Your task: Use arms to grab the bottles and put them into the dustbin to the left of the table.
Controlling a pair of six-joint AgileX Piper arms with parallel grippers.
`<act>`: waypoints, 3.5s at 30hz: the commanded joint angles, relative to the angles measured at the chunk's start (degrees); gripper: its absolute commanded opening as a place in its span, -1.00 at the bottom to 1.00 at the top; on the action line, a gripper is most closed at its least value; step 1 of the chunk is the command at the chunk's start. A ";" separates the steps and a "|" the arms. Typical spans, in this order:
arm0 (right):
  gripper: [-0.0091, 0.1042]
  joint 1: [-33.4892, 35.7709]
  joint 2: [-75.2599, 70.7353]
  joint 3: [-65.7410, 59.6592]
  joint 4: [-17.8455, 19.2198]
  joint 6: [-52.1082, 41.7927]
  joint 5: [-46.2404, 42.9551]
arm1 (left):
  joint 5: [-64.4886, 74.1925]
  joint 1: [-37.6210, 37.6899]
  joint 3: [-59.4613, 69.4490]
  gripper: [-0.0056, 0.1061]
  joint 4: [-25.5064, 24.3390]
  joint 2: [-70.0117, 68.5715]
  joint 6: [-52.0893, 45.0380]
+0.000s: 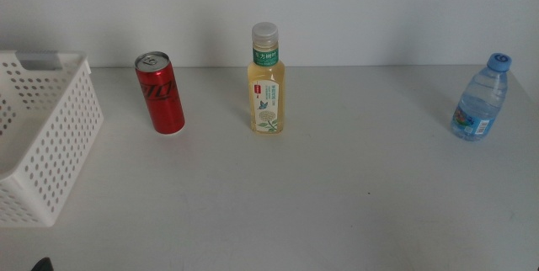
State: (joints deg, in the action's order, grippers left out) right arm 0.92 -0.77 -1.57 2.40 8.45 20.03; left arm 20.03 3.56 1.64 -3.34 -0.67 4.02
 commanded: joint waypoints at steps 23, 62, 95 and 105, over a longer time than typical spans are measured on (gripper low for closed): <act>0.83 -0.30 -1.22 0.49 0.26 -0.59 -3.24 | -10.64 2.62 -9.06 0.56 1.06 19.43 0.89; 0.83 -0.30 -1.22 0.49 0.26 -0.59 -3.24 | -95.30 5.63 -11.49 0.56 -2.18 91.44 8.48; 0.83 -0.30 -1.22 0.49 0.26 -0.59 -3.24 | -70.58 4.34 -50.36 0.56 1.80 111.51 2.46; 0.83 -0.30 -1.22 0.49 0.26 -0.59 -3.24 | -71.65 4.34 -57.89 0.48 3.94 117.22 1.70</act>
State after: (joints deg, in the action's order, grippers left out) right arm 0.92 -0.77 -1.57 2.40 8.45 20.03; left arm -46.79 8.00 -53.96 0.00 118.77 5.92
